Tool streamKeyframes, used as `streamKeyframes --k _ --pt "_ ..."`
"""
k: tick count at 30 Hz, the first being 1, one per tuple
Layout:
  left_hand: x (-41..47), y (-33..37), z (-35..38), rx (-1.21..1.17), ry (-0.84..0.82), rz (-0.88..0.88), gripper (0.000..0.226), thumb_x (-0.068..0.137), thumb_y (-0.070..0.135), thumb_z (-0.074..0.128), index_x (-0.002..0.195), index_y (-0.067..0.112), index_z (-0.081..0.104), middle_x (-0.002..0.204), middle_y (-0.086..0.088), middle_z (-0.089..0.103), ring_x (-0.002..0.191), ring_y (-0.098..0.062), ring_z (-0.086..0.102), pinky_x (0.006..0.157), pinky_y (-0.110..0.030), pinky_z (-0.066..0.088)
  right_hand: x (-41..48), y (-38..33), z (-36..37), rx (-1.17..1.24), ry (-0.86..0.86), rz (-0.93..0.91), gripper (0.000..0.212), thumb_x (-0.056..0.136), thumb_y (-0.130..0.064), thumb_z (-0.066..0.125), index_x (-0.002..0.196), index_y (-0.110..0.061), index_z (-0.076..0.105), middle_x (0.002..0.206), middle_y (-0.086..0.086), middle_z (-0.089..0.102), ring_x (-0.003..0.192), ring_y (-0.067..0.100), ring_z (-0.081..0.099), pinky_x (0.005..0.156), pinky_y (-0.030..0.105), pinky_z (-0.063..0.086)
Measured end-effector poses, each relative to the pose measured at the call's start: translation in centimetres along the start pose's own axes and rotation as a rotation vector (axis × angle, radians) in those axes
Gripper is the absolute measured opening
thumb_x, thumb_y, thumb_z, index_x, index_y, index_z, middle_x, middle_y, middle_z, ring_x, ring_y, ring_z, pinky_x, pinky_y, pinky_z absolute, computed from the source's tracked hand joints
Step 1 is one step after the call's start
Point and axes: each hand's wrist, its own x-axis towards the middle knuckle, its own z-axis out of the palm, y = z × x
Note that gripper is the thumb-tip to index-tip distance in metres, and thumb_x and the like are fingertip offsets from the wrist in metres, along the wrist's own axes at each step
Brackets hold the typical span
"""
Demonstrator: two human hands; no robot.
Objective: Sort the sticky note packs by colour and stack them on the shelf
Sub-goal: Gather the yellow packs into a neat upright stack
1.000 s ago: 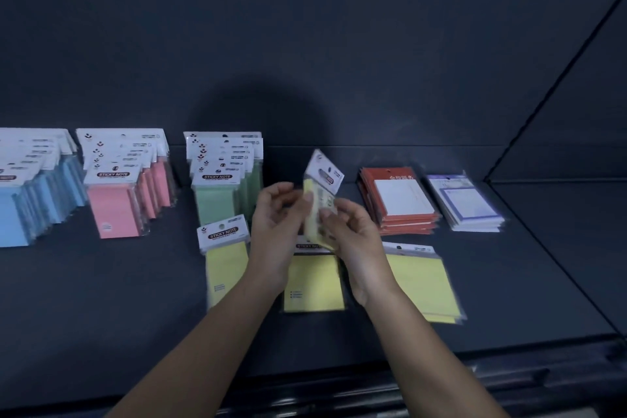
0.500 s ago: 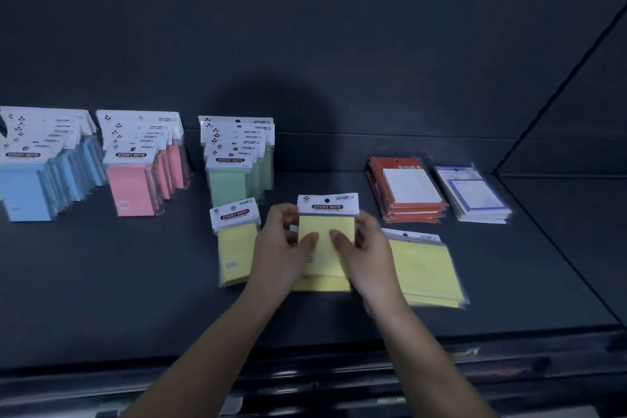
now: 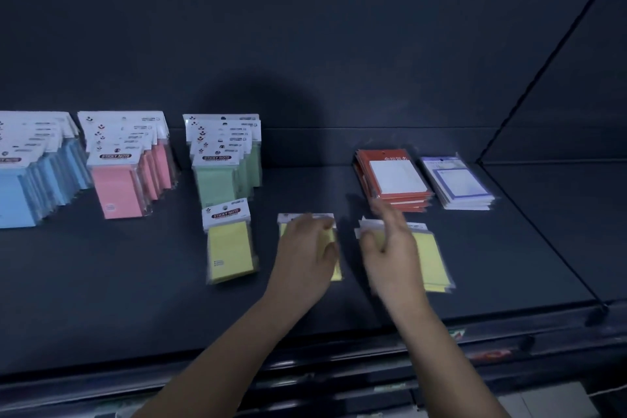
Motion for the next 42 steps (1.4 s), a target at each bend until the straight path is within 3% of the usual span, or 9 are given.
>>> streamKeyframes --k 7,11,15,18,24,28,34,37,42 --pt "0.1 1.5 3.1 0.347 -0.251 0.017 0.051 0.095 0.042 0.039 0.141 0.019 0.031 0.142 -0.002 0.045 0.144 -0.016 0.011 0.116 -0.036 -0.008 -0.3 5.5 -5.2 -0.591 -0.049 0.446 0.052 0.094 -0.046 0.042 0.120 -0.005 0.058 0.138 0.015 0.043 0.132 0.032 0.028 0.107 0.044 0.024" --pt "0.0 2.8 3.8 0.171 -0.238 -0.043 0.049 0.093 0.033 0.048 0.138 0.018 0.034 0.124 0.003 0.055 0.137 -0.012 0.026 0.113 -0.029 -0.015 -0.7 6.5 -5.7 -0.382 -0.049 0.434 0.039 0.094 -0.039 0.048 0.105 -0.006 0.067 0.134 0.013 0.046 0.129 0.030 0.030 0.106 0.038 0.026" --pt "-0.2 4.1 4.3 -0.206 -0.259 -0.244 0.047 0.089 0.023 0.058 0.130 0.023 0.037 0.093 0.017 0.045 0.107 -0.009 0.041 0.111 -0.027 0.021 -1.1 6.6 -6.0 -0.170 0.030 0.436 0.030 0.093 -0.024 0.055 0.105 0.000 0.067 0.134 0.014 0.047 0.128 0.030 0.033 0.104 0.028 0.025" --pt "-0.8 4.8 5.0 -0.381 -0.263 -0.308 0.048 0.087 0.016 0.061 0.128 0.026 0.036 0.119 0.011 0.044 0.113 -0.004 0.041 0.090 -0.016 0.030 -1.6 6.5 -6.1 -0.034 0.061 0.425 0.025 0.093 -0.017 0.055 0.105 0.002 0.065 0.121 0.015 0.056 0.120 0.030 0.045 0.099 0.031 0.036" --pt "-0.4 6.3 6.0 -0.589 -0.200 -0.455 0.046 0.084 0.011 0.064 0.115 0.032 0.037 0.119 0.009 0.038 0.103 -0.001 0.042 0.077 -0.008 0.034 -1.1 6.2 -6.5 -0.030 0.071 0.387 0.012 0.091 -0.015 0.057 0.096 -0.007 0.064 0.082 0.006 0.065 0.083 0.027 0.059 0.073 0.032 0.046" --pt "0.4 6.8 5.9 -0.779 -0.068 -0.601 0.043 0.082 -0.001 0.063 0.107 0.030 0.047 0.115 0.005 0.051 0.105 -0.010 0.051 0.087 -0.029 0.044 -0.8 6.3 -6.6 0.217 0.087 0.455 0.027 0.087 0.000 0.057 0.112 -0.010 0.059 0.094 0.001 0.066 0.084 0.015 0.061 0.074 0.021 0.045" --pt "0.5 6.7 6.2 -1.019 0.067 -0.739 0.048 0.079 -0.007 0.065 0.117 0.015 0.047 0.108 -0.001 0.055 0.094 -0.002 0.053 0.078 -0.021 0.040 -0.9 7.2 -7.3 0.664 0.160 0.485 0.052 0.085 0.010 0.057 0.127 -0.018 0.044 0.098 -0.002 0.055 0.083 0.003 0.058 0.069 0.013 0.050" --pt "1.1 6.6 5.9 -0.974 -0.055 -0.686 0.030 0.081 -0.004 0.064 0.109 0.006 0.060 0.102 -0.005 0.067 0.091 -0.014 0.059 0.078 -0.018 0.043 -0.9 7.7 -7.8 0.761 0.152 0.376 0.062 0.085 0.013 0.054 0.132 -0.023 0.038 0.098 -0.008 0.060 0.088 0.001 0.063 0.076 0.017 0.053" --pt "1.3 6.1 5.4 -0.769 -0.142 -0.429 0.026 0.087 0.006 0.061 0.103 0.026 0.062 0.098 0.006 0.069 0.087 -0.006 0.062 0.075 -0.020 0.047 -0.4 8.3 -7.9 0.724 0.065 0.249 0.054 0.083 0.016 0.054 0.128 -0.012 0.049 0.109 -0.005 0.069 0.104 0.007 0.063 0.086 0.017 0.051"
